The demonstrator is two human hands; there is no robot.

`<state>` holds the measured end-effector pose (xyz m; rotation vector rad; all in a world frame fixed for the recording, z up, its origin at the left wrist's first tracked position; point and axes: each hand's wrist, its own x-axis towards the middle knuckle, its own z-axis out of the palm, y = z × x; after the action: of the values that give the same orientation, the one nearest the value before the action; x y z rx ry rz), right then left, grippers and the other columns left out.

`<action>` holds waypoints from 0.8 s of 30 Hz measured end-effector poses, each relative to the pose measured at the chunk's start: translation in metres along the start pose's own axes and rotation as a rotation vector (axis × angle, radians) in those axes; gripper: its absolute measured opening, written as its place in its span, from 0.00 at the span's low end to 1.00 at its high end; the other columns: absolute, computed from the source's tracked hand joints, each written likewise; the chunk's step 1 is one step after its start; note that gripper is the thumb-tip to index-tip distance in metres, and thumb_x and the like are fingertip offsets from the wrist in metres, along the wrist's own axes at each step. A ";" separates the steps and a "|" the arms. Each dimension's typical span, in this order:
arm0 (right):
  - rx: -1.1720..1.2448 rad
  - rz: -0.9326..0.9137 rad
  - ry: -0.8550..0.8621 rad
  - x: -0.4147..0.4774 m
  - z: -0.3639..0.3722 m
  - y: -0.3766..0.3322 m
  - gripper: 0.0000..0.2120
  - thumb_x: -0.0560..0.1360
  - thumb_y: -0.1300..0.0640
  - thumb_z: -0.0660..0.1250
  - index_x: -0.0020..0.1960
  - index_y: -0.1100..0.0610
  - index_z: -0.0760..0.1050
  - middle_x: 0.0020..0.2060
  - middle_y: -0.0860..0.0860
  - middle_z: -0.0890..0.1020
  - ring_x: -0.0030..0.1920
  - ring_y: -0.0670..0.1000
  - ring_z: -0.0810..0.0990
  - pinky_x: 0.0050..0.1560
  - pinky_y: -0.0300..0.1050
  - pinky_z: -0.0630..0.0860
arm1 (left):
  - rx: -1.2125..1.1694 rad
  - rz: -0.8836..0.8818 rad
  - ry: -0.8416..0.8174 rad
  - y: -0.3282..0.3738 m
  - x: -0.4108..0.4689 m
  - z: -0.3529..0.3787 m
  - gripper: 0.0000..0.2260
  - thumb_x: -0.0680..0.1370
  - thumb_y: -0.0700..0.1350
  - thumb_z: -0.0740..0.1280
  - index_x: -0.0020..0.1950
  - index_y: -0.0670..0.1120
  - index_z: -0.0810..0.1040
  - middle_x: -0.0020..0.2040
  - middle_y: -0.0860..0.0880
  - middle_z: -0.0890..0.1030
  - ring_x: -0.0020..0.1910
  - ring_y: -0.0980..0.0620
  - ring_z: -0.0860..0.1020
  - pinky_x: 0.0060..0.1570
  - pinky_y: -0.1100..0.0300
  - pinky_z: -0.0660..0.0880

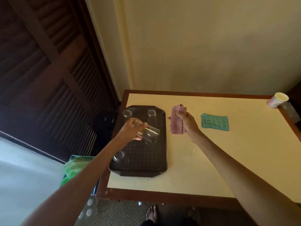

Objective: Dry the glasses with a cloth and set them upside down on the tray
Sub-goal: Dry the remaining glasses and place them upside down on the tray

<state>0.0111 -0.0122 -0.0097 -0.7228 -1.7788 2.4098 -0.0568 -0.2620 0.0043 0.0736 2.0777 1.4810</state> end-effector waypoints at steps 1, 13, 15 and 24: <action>-0.012 0.020 0.013 -0.001 -0.003 0.008 0.12 0.83 0.58 0.61 0.65 0.59 0.71 0.48 0.59 0.86 0.44 0.54 0.87 0.37 0.46 0.82 | 0.146 0.038 0.006 -0.006 -0.002 0.005 0.18 0.75 0.54 0.76 0.57 0.48 0.75 0.52 0.51 0.80 0.52 0.51 0.82 0.51 0.50 0.83; -0.221 0.189 0.017 -0.031 -0.037 0.068 0.15 0.84 0.57 0.60 0.68 0.62 0.70 0.56 0.65 0.83 0.44 0.55 0.85 0.37 0.42 0.82 | 0.753 0.168 -0.119 -0.086 -0.004 0.057 0.19 0.70 0.48 0.81 0.58 0.49 0.80 0.51 0.49 0.83 0.51 0.49 0.83 0.55 0.49 0.82; -0.235 0.188 0.025 -0.032 -0.039 0.070 0.17 0.84 0.54 0.60 0.69 0.62 0.70 0.56 0.65 0.83 0.43 0.53 0.85 0.35 0.40 0.80 | 0.781 0.153 -0.127 -0.090 -0.004 0.062 0.21 0.70 0.48 0.82 0.60 0.49 0.80 0.53 0.47 0.83 0.52 0.47 0.83 0.56 0.49 0.82; -0.314 0.231 0.016 -0.021 -0.044 0.069 0.27 0.84 0.39 0.49 0.70 0.58 0.69 0.52 0.60 0.85 0.50 0.59 0.86 0.52 0.53 0.83 | 0.905 0.166 -0.194 -0.097 -0.003 0.071 0.27 0.74 0.48 0.79 0.69 0.46 0.73 0.66 0.44 0.77 0.63 0.42 0.80 0.61 0.52 0.79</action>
<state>0.0627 -0.0029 -0.0759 -1.0260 -2.2078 2.2664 0.0072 -0.2398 -0.0955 0.7133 2.4379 0.4724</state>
